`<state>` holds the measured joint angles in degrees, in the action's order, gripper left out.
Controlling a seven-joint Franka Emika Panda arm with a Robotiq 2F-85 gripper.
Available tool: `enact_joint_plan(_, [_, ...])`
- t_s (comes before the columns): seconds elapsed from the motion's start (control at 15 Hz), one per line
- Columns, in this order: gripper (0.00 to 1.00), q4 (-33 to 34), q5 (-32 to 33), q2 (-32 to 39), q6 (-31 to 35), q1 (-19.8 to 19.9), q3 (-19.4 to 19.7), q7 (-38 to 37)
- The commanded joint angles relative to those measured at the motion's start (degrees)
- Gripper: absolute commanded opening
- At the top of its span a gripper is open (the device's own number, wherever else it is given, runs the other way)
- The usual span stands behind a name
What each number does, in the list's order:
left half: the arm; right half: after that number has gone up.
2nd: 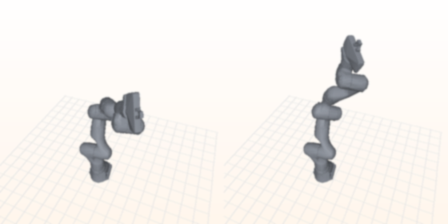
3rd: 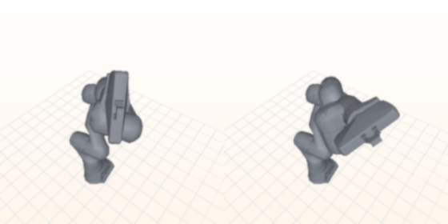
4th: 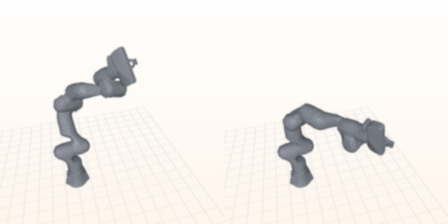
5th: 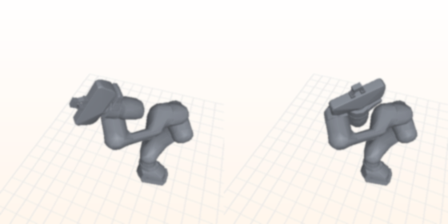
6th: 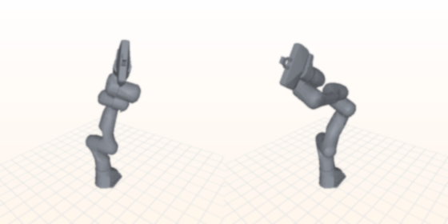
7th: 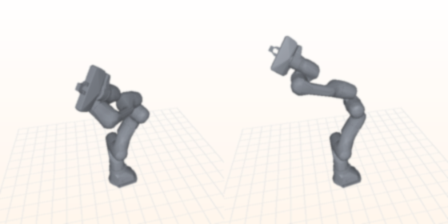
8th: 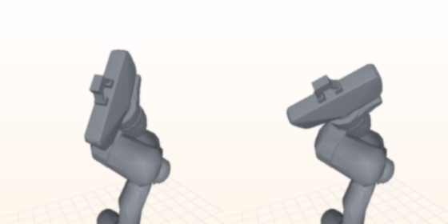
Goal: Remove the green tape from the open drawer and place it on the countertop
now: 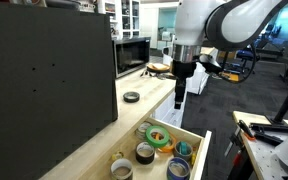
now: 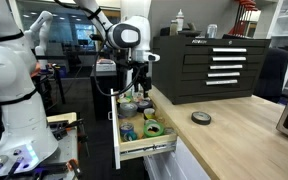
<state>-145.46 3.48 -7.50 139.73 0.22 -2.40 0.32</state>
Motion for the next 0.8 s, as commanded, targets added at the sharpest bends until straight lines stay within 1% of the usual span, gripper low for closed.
enact_joint_plan(0.0, [1.0, 0.82, 0.48, 2.39, 1.63, -0.29, 0.7, 1.48])
enact_joint_plan(0.2, [1.0, 0.36, 0.04, 2.13, 0.57, -0.46, 0.47, 0.61])
enact_joint_plan(0.73, [1.0, 0.41, 0.04, 2.34, 0.57, -0.46, 0.48, 0.69])
